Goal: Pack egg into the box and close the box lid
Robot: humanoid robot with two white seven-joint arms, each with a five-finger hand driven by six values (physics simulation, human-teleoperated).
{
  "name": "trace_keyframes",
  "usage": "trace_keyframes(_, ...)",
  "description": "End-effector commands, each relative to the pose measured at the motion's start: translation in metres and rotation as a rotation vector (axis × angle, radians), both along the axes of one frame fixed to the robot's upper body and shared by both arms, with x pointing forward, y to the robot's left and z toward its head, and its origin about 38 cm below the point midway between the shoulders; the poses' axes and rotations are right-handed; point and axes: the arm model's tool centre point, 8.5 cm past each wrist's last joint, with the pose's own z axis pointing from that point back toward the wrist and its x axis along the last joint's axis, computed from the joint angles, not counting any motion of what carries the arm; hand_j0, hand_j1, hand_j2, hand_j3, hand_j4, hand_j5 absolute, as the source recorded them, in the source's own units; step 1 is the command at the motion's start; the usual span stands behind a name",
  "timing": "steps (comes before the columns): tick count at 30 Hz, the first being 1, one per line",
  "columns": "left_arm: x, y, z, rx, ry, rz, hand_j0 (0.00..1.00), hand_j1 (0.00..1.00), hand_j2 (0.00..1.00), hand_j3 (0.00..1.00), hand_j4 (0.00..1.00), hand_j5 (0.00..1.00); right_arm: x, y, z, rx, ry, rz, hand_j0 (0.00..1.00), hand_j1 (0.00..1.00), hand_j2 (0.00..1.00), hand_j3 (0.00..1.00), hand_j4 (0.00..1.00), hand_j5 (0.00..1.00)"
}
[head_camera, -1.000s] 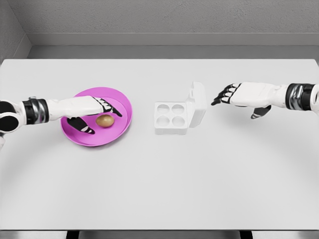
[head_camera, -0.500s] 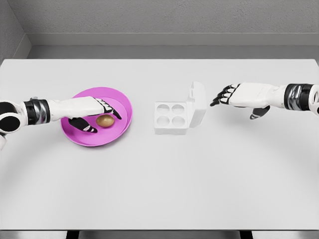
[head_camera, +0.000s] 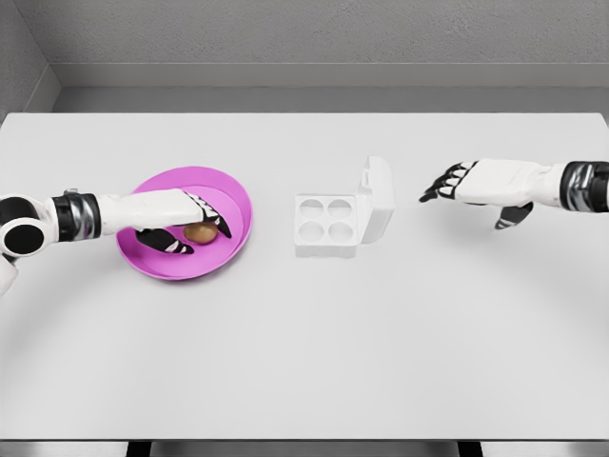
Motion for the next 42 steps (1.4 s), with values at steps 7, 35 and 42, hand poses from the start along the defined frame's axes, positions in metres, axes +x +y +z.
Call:
trace_keyframes(7,0.0,-0.001,0.001,-0.004,0.002,0.001,0.54,0.54,0.54,0.54,0.54,0.54,0.001,-0.003,0.004,0.004,-0.006,-0.009,1.0,1.0,1.0,1.0,1.0,1.0)
trace_keyframes(35,0.014,-0.07,0.047,-0.086,-0.099,-0.139,0.31,0.31,0.31,0.31,0.31,0.31,0.004,-0.01,0.024,-0.007,-0.045,-0.013,1.0,1.0,1.0,1.0,1.0,1.0)
trace_keyframes(42,0.012,-0.122,0.049,-0.108,-0.1,-0.24,0.3,0.3,0.3,0.3,0.3,0.3,0.0,0.0,0.028,-0.004,-0.057,0.019,1.0,1.0,1.0,1.0,1.0,1.0)
